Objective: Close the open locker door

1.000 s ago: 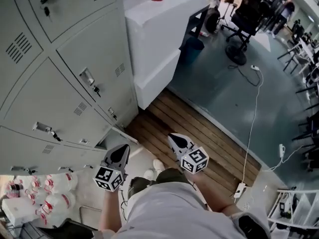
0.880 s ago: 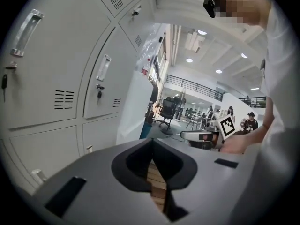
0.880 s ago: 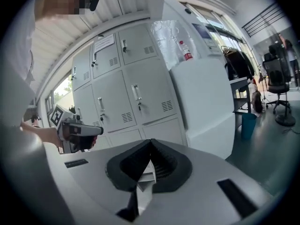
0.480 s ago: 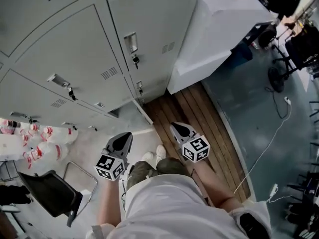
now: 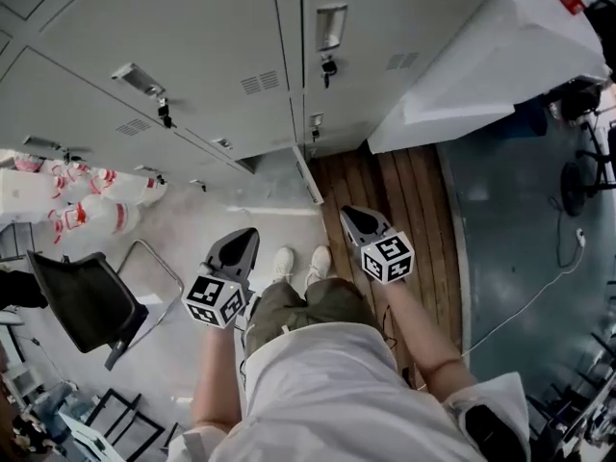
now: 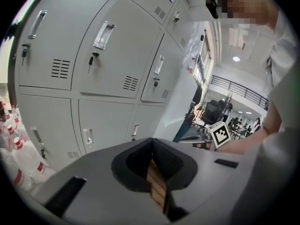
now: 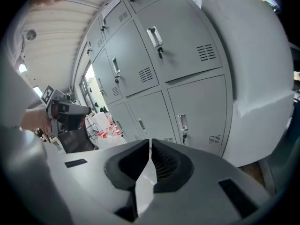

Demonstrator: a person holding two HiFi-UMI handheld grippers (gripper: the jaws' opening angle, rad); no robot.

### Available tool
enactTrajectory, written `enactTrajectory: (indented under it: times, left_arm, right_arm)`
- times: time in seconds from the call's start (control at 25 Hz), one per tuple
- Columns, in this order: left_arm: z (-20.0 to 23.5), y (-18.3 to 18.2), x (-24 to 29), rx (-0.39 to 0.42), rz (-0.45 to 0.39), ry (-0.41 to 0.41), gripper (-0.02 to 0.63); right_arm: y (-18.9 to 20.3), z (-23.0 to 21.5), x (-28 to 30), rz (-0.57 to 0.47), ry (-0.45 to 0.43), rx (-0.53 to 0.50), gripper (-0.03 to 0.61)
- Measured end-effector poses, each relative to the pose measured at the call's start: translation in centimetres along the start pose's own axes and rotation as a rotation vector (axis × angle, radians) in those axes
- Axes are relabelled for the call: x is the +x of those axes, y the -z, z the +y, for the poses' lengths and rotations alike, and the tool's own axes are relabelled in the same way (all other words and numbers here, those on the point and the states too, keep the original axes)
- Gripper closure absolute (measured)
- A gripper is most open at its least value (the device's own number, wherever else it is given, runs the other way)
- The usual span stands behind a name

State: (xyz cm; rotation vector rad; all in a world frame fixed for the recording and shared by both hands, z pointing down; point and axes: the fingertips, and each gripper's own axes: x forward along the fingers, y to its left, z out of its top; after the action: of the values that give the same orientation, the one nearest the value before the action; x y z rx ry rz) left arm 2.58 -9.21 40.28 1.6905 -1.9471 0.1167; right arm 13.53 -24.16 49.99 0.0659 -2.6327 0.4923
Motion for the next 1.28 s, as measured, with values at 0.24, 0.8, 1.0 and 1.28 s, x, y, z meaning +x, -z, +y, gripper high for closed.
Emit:
enactTrajectory:
  times: [0.24, 0.8, 1.0, 1.28]
  left_arm:
    - [1.4, 3.3, -0.1, -0.067, 0.027, -0.071, 0.612]
    - [6.5, 11.1, 0.4, -0.183, 0.128, -0.157, 0.612]
    - [8.0, 14.1, 0.8, -0.237, 0.155, -0.168, 0.612]
    - [10.3, 18.0, 1.7, -0.277, 0.182, -0.158, 0.612]
  right_arm:
    - [3.7, -1.4, 3.3, 0.095, -0.042, -0.025, 0.536]
    - [11.9, -3.9, 11.6, 0.282, -0.066, -0.049, 0.495]
    - [15.5, -5.5, 14.4, 0.354, -0.049, -0.06, 0.474]
    - [20.1, -7.7, 17.8, 0.444, -0.014, -0.048, 0.443]
